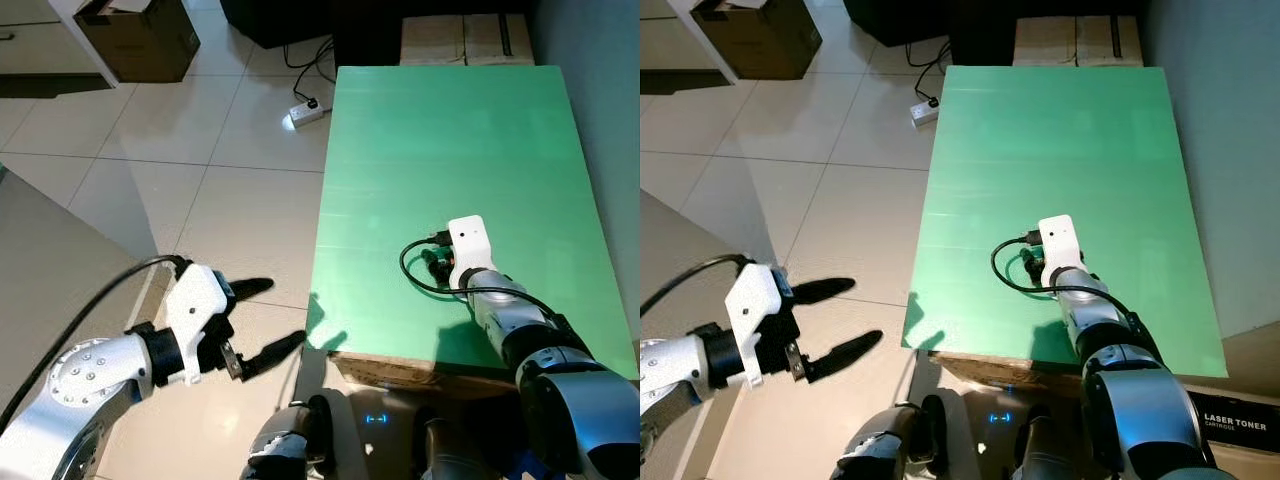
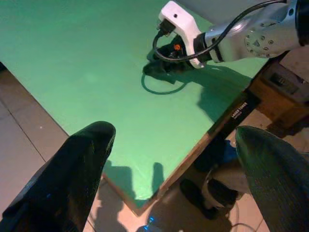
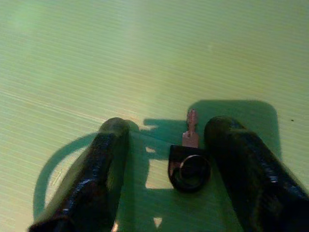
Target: Hang keys on a hook
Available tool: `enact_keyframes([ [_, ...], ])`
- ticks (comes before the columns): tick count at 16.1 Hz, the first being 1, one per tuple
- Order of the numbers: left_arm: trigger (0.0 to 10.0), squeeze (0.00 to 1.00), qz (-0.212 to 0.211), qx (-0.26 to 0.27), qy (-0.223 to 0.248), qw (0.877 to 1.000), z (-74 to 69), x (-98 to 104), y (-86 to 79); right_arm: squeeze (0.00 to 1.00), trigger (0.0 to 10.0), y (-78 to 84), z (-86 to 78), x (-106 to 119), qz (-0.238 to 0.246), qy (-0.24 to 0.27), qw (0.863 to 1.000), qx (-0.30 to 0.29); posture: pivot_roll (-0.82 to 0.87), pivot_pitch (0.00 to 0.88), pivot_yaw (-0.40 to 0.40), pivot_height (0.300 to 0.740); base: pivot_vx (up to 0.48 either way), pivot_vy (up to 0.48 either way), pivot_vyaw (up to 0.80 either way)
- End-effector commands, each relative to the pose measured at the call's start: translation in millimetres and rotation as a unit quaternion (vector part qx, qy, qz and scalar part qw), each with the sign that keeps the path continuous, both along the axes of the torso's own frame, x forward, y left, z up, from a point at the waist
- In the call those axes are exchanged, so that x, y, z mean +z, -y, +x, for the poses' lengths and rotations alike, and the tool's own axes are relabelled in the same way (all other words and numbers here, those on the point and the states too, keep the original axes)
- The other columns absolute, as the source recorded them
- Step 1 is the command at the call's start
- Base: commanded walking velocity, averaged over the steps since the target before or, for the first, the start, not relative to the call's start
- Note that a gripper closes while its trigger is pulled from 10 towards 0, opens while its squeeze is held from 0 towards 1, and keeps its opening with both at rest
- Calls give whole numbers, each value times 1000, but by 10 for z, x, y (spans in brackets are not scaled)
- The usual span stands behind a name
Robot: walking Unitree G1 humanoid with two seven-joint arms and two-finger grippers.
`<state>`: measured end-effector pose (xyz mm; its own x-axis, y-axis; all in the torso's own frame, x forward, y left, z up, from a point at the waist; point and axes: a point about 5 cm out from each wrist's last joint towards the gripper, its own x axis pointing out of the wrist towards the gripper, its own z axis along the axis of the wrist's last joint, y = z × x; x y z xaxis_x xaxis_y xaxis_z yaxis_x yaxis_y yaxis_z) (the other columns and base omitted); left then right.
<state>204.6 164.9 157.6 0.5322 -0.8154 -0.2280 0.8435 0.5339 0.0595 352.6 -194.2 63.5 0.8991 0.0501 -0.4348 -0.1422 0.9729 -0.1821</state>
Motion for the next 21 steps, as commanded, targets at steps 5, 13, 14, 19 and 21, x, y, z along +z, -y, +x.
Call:
enact_keyframes([
  [5,10000,0,9,-23,-16,1000,-21,4,47,0,0,47,-71,-114,-8,-42,999,-16,226,255,181,740,0,0,0],
  [13,10000,0,0,-7,-5,1000,31,49,62,0,0,80,-58,-94,-13,-48,998,-30,226,233,158,740,0,0,0],
  [14,10000,0,-1,-2,-3,1000,30,47,66,0,0,76,-63,-103,-16,-49,998,-26,221,226,151,740,0,0,0],
  [19,10000,0,14,71,18,997,178,-15,9,0,0,106,-43,-58,-8,-21,999,-42,186,208,139,740,0,0,0],
  [21,10000,0,6,145,49,988,384,-16,-47,0,0,163,33,133,30,74,993,-85,132,181,124,740,0,0,0],
])
